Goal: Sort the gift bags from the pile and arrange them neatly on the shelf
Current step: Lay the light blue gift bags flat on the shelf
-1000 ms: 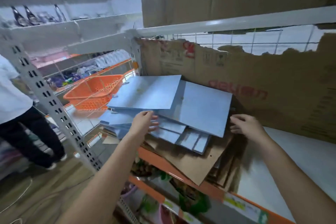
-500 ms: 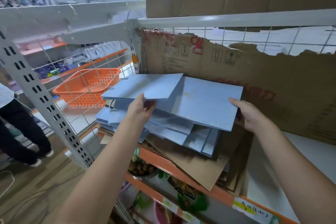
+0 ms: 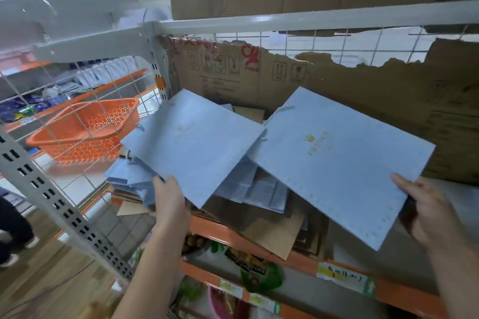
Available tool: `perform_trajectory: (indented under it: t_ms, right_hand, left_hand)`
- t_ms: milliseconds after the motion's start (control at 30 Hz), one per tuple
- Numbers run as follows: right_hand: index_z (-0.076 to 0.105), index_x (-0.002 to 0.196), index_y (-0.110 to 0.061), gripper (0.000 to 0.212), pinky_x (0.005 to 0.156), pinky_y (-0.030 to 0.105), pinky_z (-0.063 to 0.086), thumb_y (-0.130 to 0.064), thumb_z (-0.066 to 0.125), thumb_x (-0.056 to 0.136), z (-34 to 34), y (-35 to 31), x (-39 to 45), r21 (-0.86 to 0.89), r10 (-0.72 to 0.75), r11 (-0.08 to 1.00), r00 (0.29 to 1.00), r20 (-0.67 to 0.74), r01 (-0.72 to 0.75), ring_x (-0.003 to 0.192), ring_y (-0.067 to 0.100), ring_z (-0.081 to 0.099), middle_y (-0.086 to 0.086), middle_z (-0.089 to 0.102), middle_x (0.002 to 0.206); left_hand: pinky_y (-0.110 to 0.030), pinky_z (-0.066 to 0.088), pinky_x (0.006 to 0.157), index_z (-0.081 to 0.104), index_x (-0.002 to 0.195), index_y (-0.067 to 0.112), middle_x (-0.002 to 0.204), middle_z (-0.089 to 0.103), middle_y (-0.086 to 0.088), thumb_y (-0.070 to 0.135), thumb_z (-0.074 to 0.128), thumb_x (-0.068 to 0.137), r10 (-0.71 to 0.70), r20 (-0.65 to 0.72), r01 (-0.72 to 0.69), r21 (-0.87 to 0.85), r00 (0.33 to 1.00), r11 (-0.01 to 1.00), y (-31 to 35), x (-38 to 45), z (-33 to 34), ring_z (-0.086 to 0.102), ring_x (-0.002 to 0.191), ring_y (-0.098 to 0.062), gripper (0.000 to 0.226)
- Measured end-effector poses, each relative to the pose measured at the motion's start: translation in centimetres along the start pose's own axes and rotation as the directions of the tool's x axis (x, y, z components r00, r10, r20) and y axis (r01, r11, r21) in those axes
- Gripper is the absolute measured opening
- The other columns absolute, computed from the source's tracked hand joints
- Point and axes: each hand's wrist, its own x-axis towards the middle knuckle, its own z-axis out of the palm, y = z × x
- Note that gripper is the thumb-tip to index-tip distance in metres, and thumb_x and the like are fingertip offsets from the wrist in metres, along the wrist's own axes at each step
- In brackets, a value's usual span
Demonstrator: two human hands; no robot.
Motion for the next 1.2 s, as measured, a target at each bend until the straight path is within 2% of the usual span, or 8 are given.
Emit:
perform_trajectory:
  t_ms: [200,300,500,667,767,1000,1133,1200]
  right_hand:
    - [0.048,0.134,-0.009,0.046,0.092,0.044,0.048,-0.023,0.053,0.090,-9.9,-0.4,-4.2,0.307,-0.001,0.949,0.978,-0.210,0.067,0.129,0.033,0.046,0.016,0.052,0.137]
    - [0.023,0.145,-0.001,0.064,0.110,0.051,0.030,-0.045,0.017,0.100,-13.0,-0.1,-7.7,0.277,-0.008,0.959,0.979,-0.204,0.066,0.141,0.044,0.015,0.030,0.023,0.149]
    - [0.056,0.126,-0.019,0.035,0.078,0.028,0.056,-0.015,0.047,0.093,-12.6,-1.7,-12.1,0.302,-0.159,0.898,0.876,-0.455,0.320,0.112,0.011,0.058,-0.001,0.060,0.129]
    - [0.072,0.082,-0.032,0.009,0.067,0.026,0.059,-0.038,0.066,0.078,-15.4,-2.1,-17.0,0.193,-0.092,0.964,0.911,-0.402,0.183,0.082,0.002,0.069,-0.007,0.073,0.093]
    - [0.073,0.083,-0.036,0.032,0.073,0.022,0.057,-0.053,0.077,0.057,-18.7,-2.8,-19.9,0.118,-0.055,0.986,0.895,-0.443,0.119,0.093,0.003,0.066,-0.004,0.071,0.103]
    - [0.050,0.129,-0.013,0.044,0.067,0.030,0.057,0.006,0.041,0.091,-27.6,-4.5,-24.0,0.262,-0.072,0.935,0.855,-0.514,0.237,0.106,0.026,0.056,0.003,0.059,0.125]
    - [0.059,0.102,-0.025,0.030,0.055,0.026,0.057,-0.001,0.042,0.093,-32.4,-6.4,-25.0,0.266,-0.035,0.934,0.800,-0.598,0.240,0.083,0.017,0.065,0.004,0.063,0.106]
    - [0.056,0.103,-0.024,0.021,0.048,0.024,0.055,-0.009,0.044,0.096,-34.8,-7.3,-24.9,0.296,-0.001,0.923,0.770,-0.639,0.247,0.079,0.017,0.063,0.002,0.062,0.097]
  left_hand:
    - [-0.035,0.046,0.074,0.039,0.118,0.019,0.101,0.056,0.001,0.028,0.031,0.103,0.062,0.184,-0.081,0.095,0.981,0.992,-1.6,-4.2,-0.2,0.057,0.087,-0.017,0.019]
    - [-0.029,0.044,0.067,0.039,0.112,0.019,0.093,0.054,0.005,0.024,0.031,0.103,0.132,0.255,-0.171,0.137,0.958,0.976,-2.9,-6.1,0.5,0.054,0.083,-0.015,0.013]
    - [-0.041,0.046,0.086,0.045,0.118,0.026,0.114,0.058,0.006,0.027,0.032,0.103,-0.013,0.445,-0.048,0.125,0.896,0.991,-5.8,-15.0,3.4,0.057,0.098,-0.015,0.020]
    - [-0.022,0.030,0.090,0.017,0.150,0.026,0.139,0.033,0.016,0.031,0.032,0.102,-0.152,0.503,0.078,0.166,0.851,0.983,-8.5,-26.0,5.3,0.035,0.121,-0.003,0.051]
    - [-0.027,0.037,0.088,0.016,0.148,0.033,0.133,0.035,0.014,0.035,0.037,0.099,-0.211,0.572,0.106,0.212,0.793,0.971,-11.0,-31.5,5.9,0.043,0.117,-0.009,0.053]
    - [-0.007,0.049,0.051,0.038,0.127,0.029,0.107,0.053,0.022,0.019,0.051,0.095,-0.239,0.706,0.072,0.259,0.667,0.963,-15.0,-40.0,8.1,0.059,0.068,0.019,0.036]
    - [-0.035,0.056,0.069,0.043,0.132,0.022,0.119,0.056,-0.009,0.021,0.052,0.095,-0.300,0.722,0.061,0.338,0.624,0.939,-16.5,-43.1,10.8,0.062,0.089,-0.009,0.038]
    - [-0.030,0.052,0.062,0.046,0.125,0.024,0.119,0.058,-0.006,0.022,0.053,0.094,-0.315,0.730,0.053,0.358,0.607,0.932,-17.8,-43.8,12.5,0.061,0.092,-0.014,0.032]
